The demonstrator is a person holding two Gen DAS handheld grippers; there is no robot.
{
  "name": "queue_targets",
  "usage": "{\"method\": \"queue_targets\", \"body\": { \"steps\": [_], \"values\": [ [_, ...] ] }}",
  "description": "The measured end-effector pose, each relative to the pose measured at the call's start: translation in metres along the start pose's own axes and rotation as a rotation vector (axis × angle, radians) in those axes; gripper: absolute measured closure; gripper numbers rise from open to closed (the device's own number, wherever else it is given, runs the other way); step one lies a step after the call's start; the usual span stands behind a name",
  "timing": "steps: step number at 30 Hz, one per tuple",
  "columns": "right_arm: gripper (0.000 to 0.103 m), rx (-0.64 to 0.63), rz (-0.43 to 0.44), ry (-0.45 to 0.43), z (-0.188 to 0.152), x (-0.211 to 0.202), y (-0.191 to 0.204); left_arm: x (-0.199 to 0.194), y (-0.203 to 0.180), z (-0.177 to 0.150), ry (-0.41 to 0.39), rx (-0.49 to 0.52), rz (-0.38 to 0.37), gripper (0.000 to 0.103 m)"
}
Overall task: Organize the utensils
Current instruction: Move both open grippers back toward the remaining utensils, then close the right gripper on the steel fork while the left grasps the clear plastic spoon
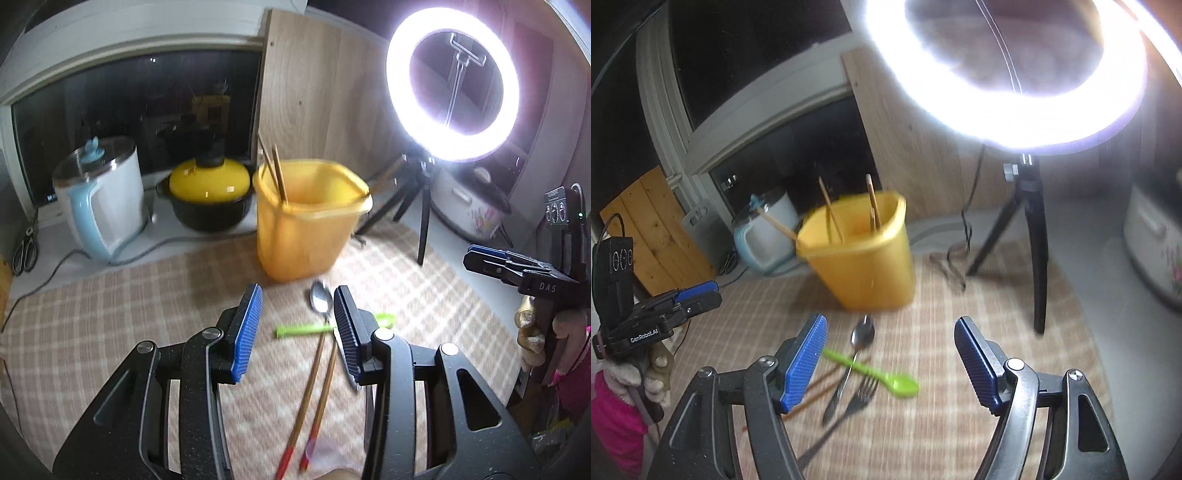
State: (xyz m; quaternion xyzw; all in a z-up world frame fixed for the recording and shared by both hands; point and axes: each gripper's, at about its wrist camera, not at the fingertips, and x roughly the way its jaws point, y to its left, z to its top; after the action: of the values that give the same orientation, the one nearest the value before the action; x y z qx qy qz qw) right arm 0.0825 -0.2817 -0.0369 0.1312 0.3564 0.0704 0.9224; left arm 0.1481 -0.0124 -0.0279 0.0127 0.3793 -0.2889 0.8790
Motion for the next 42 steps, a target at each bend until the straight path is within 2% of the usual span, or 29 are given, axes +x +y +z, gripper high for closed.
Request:
{"method": "queue_targets", "body": {
  "steps": [5, 10, 18, 25, 37, 42],
  "values": [
    [0.029, 0.044, 0.038, 0.092, -0.026, 0.014, -0.011, -0.003, -0.002, -0.028, 0.063, -0.016, -0.001, 0.062],
    [0.042, 0.112, 0.122, 0.193, -0.05, 0.036, -0.021, -0.006, -0.003, -0.06, 0.128, -0.064, -0.01, 0.062],
    [0.059, 0.189, 0.241, 0.306, -0.069, 0.076, -0.026, -0.007, 0.001, -0.122, 0.239, -0.237, -0.06, 0.062],
    [0.062, 0.236, 0.27, 0.374, -0.081, 0.109, -0.026, -0.003, -0.007, -0.163, 0.277, -0.37, -0.082, 0.062],
    [0.062, 0.215, 0.235, 0.37, -0.077, 0.134, -0.013, 0.021, -0.005, -0.171, 0.322, -0.423, -0.032, 0.062],
    [0.062, 0.199, 0.226, 0.367, -0.074, 0.14, -0.006, 0.034, -0.009, -0.165, 0.318, -0.39, 0.002, 0.062]
  ]
}}
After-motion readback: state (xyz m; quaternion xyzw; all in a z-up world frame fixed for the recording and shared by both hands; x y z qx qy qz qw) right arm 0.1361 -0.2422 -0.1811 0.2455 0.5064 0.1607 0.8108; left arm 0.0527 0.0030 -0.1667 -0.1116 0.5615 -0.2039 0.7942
